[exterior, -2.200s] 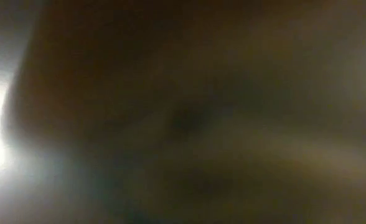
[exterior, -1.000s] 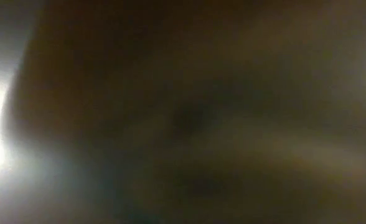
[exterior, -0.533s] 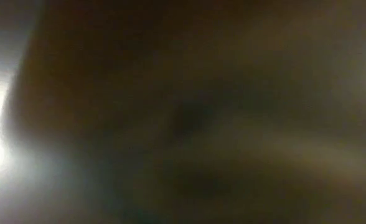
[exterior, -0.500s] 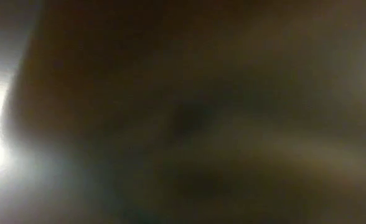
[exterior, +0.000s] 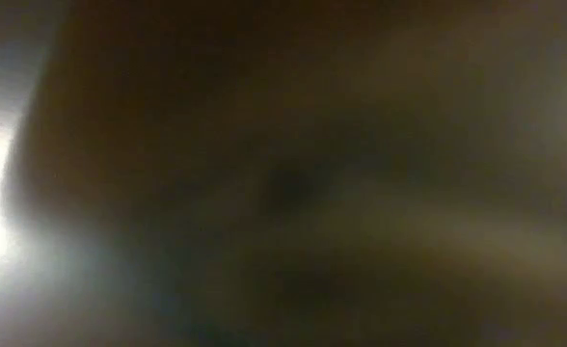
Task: Sort microfiber towel by color & place in baskets
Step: Return to Home Position
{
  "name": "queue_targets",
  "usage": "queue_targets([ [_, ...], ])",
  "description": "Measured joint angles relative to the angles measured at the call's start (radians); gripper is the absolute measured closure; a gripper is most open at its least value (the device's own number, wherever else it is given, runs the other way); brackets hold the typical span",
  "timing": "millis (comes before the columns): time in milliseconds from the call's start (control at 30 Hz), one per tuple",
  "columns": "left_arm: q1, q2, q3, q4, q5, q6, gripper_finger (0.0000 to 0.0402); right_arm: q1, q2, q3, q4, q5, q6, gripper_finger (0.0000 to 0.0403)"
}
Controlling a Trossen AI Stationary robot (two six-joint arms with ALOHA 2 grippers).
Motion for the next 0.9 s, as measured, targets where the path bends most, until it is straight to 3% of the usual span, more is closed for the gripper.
queue_targets([
  [200, -0.027, -0.066, -0.216, 0.049, -0.102, -0.141, 0.0246, 0.000, 0.000, 0.000, 0.000, 0.006, 0.000, 0.0344],
  [433, -0.034, -0.197, -0.498, 0.212, -0.128, -0.226, 0.0246, 0.000, 0.000, 0.000, 0.000, 0.008, 0.002, 0.0344],
  [700, -0.035, -0.382, -0.795, 0.520, -0.144, -0.110, 0.0246, 0.000, 0.000, 0.000, 0.000, 0.009, 0.010, 0.0344],
  [900, -0.035, -0.519, -1.003, 0.853, -0.143, 0.117, 0.0246, 0.000, 0.000, 0.000, 0.000, 0.010, 0.012, 0.0344],
])
